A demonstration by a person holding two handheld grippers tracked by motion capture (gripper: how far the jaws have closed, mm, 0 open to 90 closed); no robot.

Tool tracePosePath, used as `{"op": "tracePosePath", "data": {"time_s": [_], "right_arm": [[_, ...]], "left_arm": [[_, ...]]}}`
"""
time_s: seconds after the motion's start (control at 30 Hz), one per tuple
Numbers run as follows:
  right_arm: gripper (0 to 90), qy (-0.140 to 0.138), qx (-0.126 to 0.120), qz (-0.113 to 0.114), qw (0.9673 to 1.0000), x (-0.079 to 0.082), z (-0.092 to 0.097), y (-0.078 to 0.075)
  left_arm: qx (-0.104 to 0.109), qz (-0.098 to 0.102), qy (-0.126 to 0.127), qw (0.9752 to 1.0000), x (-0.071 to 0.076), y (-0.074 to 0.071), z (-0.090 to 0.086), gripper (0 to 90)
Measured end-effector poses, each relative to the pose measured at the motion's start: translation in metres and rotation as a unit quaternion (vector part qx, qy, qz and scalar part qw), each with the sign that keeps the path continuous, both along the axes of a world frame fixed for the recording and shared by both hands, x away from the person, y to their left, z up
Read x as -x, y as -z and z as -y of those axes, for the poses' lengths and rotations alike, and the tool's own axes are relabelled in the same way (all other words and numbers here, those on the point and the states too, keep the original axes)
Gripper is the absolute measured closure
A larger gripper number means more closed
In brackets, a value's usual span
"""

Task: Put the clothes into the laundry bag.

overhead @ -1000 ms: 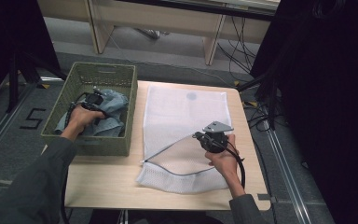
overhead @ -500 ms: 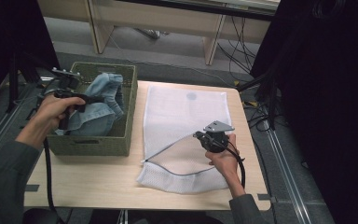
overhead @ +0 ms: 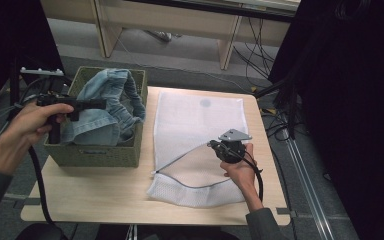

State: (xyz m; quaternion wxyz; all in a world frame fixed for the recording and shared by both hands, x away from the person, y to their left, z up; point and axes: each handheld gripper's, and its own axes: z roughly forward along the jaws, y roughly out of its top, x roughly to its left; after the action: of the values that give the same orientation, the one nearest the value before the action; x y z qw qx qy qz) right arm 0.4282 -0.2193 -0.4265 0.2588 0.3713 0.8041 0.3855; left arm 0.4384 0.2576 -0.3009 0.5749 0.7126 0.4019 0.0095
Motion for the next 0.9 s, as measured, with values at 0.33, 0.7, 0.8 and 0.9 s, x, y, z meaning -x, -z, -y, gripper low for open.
{"op": "tracePosePath", "data": {"time_s": [0.33, 0.7, 0.8, 0.9], "right_arm": [[90.0, 0.0, -0.011, 0.015, 0.9998, 0.0, 0.002, -0.007], [90.0, 0.001, -0.025, 0.018, 0.9995, 0.001, 0.002, -0.013], [90.0, 0.003, -0.028, 0.011, 0.9995, 0.002, 0.002, -0.016], [90.0, 0.001, -0.031, 0.011, 0.9995, 0.002, 0.003, -0.018]], "left_arm": [[0.032, 0.041, 0.048, 0.9975, 0.036, -0.037, 0.02, 70.5], [0.085, 0.055, 0.116, 0.9881, 0.072, -0.068, 0.052, 70.6], [0.086, 0.055, 0.138, 0.9852, 0.081, -0.072, 0.066, 70.5], [0.09, 0.05, 0.163, 0.9812, 0.088, -0.07, 0.081, 70.4]]}}
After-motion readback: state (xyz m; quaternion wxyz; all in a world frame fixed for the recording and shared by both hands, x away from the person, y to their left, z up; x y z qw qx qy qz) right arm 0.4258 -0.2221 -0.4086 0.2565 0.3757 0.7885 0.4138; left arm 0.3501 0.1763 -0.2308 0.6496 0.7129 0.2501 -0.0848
